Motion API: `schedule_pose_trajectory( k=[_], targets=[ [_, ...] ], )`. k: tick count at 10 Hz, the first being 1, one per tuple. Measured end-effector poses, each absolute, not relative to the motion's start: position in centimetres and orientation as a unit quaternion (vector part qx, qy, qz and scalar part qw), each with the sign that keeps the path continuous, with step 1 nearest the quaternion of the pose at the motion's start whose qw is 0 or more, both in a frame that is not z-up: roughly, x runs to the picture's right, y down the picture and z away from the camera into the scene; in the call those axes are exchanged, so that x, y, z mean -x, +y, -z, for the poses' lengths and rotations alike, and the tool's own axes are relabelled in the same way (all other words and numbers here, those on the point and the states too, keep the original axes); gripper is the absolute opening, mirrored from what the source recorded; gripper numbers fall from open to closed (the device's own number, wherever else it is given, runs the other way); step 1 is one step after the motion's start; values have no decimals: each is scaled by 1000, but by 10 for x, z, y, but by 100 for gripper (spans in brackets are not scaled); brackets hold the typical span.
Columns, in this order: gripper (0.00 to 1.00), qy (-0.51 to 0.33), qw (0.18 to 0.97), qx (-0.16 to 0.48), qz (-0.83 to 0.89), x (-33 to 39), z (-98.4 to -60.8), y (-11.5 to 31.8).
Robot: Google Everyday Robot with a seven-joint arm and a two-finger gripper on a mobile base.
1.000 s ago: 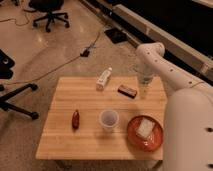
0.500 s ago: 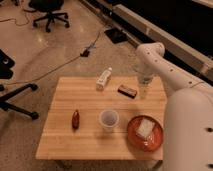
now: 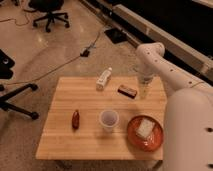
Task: Place the pepper in the ceramic bowl
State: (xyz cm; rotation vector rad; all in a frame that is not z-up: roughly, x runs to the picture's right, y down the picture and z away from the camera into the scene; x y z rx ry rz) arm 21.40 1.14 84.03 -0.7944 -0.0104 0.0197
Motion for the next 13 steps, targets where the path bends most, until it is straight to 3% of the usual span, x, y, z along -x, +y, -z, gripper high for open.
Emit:
schedule_pose_trajectory(
  k=[9,13],
  targets=[
    [65,-7,924,381,-4,-203,-833,10],
    [59,-8,925,379,0,-194,-829,11]
  ],
)
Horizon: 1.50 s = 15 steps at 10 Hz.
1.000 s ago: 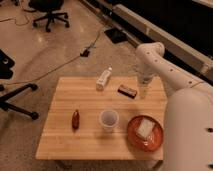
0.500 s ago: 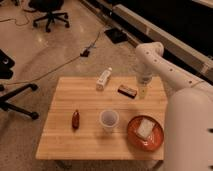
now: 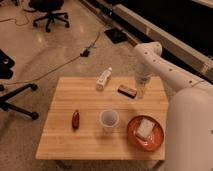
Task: Place the pepper in the ceramic bowl
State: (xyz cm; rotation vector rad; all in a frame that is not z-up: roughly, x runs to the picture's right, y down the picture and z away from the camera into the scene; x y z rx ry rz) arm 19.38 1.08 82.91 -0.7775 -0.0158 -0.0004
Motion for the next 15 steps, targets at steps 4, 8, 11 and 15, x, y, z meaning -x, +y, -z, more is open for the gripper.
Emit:
schedule_pose_trajectory(
  k=[4,8,11,15],
  targets=[
    [59,-8,926,377,2,-186,-824,12],
    [59,-9,927,374,2,-182,-814,15],
    [59,-10,929,371,2,-176,-808,15],
    [59,-11,930,367,-1,-174,-799,17]
  ],
)
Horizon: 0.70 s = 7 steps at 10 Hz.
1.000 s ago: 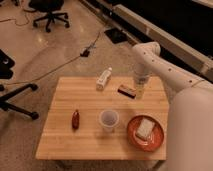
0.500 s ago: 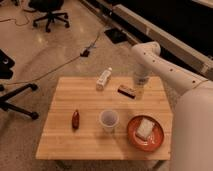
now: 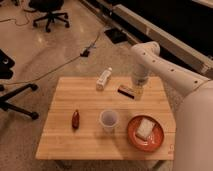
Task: Place the pepper in the ceramic bowl
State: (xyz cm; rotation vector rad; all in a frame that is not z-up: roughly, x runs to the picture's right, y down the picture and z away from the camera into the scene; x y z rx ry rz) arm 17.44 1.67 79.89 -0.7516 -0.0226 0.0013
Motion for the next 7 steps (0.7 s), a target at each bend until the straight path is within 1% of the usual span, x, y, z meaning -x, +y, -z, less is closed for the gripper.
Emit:
schedule_pose_trajectory(
  k=[7],
  targets=[
    [59,-14,932,362,-3,-164,-787,19]
  ],
)
